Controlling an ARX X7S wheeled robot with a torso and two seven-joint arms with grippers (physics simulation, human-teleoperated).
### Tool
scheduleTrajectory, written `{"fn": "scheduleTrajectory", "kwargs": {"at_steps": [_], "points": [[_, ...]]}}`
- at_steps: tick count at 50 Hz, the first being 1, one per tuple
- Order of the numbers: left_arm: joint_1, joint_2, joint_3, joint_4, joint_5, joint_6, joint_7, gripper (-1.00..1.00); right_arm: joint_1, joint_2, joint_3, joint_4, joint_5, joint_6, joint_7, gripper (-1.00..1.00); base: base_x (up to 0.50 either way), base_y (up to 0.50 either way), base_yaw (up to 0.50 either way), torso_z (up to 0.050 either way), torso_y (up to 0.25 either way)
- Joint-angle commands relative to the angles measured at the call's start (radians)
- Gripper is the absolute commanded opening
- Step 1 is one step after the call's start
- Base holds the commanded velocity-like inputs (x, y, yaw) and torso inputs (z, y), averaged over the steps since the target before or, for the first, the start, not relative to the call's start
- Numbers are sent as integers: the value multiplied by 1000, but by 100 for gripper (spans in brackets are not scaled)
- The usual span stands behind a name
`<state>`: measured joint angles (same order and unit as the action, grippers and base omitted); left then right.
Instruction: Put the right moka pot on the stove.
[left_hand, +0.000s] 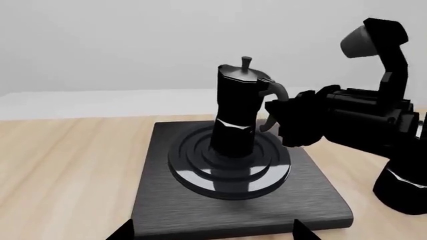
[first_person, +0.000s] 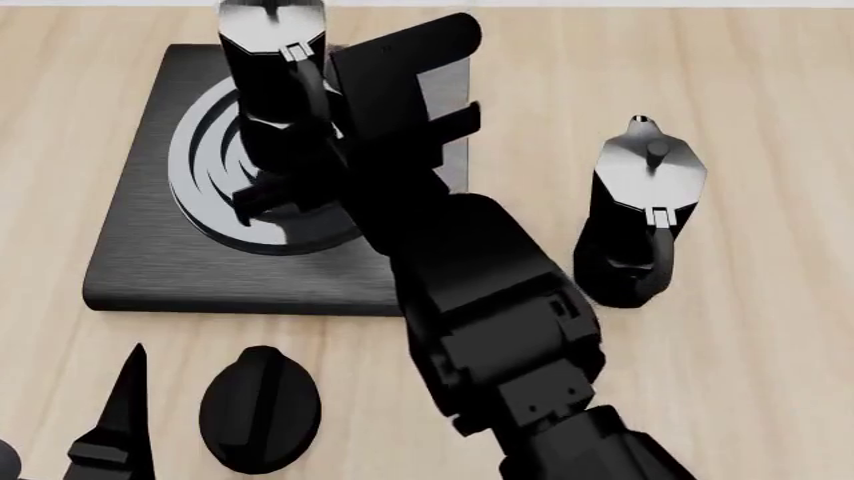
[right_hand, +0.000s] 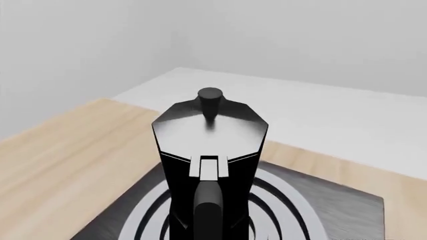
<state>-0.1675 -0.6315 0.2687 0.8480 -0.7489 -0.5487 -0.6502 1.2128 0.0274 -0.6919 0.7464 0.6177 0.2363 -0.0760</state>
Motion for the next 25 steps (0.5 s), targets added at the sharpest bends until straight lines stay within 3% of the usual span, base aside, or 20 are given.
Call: {"fn": "scheduleTrajectory", "kwargs": {"at_steps": [1, 25], "points": [[3, -1, 4, -4, 5, 7, 1, 100, 41, -25, -79, 120, 45, -124, -24, -100, 0, 0, 0, 0, 0], [-4, -5, 9, -3, -4, 3, -7, 100, 121, -27, -577, 342, 499, -409, -25, -100, 0, 0, 0, 0, 1]]}}
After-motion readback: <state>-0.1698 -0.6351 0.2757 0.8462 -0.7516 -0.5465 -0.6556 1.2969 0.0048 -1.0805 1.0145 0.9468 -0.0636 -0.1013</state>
